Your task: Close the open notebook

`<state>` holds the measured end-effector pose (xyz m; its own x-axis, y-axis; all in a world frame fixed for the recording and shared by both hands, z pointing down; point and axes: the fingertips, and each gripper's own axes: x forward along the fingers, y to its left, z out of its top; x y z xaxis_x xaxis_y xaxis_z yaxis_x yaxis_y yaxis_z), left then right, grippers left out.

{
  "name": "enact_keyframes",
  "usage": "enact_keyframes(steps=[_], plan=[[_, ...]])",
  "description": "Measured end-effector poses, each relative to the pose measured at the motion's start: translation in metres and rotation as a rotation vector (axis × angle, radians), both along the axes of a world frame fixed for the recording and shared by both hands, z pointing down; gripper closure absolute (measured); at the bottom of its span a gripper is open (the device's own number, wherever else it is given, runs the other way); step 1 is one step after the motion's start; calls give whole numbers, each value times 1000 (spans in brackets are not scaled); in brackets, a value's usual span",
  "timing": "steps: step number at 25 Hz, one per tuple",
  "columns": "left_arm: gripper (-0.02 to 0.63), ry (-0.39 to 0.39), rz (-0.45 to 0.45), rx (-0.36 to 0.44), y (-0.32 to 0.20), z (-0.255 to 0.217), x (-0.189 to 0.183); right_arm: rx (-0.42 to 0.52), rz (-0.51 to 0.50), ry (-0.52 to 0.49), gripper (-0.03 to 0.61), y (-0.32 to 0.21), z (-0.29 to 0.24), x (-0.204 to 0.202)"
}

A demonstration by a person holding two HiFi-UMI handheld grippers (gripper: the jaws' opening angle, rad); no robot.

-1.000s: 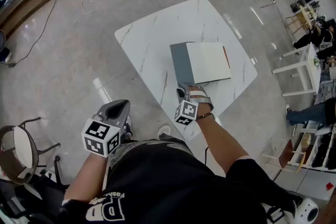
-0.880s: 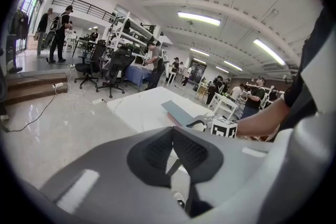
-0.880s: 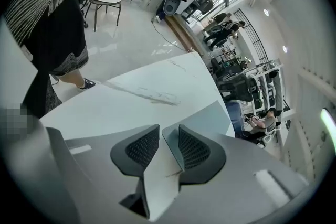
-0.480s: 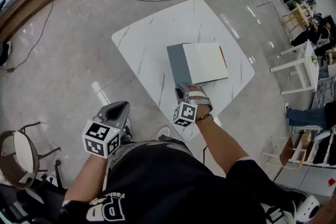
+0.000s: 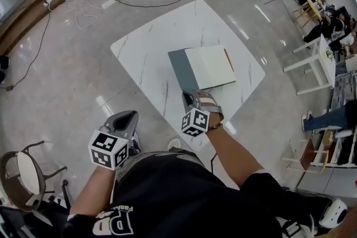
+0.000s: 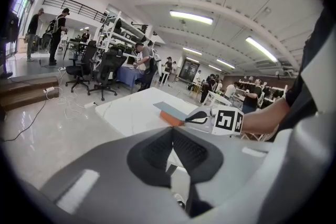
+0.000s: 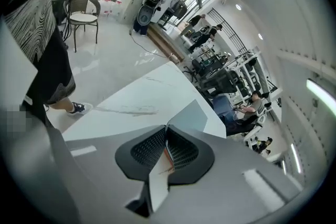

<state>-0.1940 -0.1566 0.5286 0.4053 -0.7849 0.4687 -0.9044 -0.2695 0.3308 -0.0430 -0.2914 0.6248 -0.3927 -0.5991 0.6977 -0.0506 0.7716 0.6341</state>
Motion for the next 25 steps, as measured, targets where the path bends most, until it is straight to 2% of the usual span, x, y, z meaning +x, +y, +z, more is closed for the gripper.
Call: enact_keyframes(steps=[9, 18, 25], plan=[[555, -15, 43, 28, -21, -11, 12, -207, 215, -339, 566, -13, -34, 10], [555, -23, 98, 49, -35, -19, 40, -439, 415, -794, 571, -38, -86, 43], [555, -31, 132, 55, -41, -22, 58, -490, 483, -965, 572, -54, -110, 70]])
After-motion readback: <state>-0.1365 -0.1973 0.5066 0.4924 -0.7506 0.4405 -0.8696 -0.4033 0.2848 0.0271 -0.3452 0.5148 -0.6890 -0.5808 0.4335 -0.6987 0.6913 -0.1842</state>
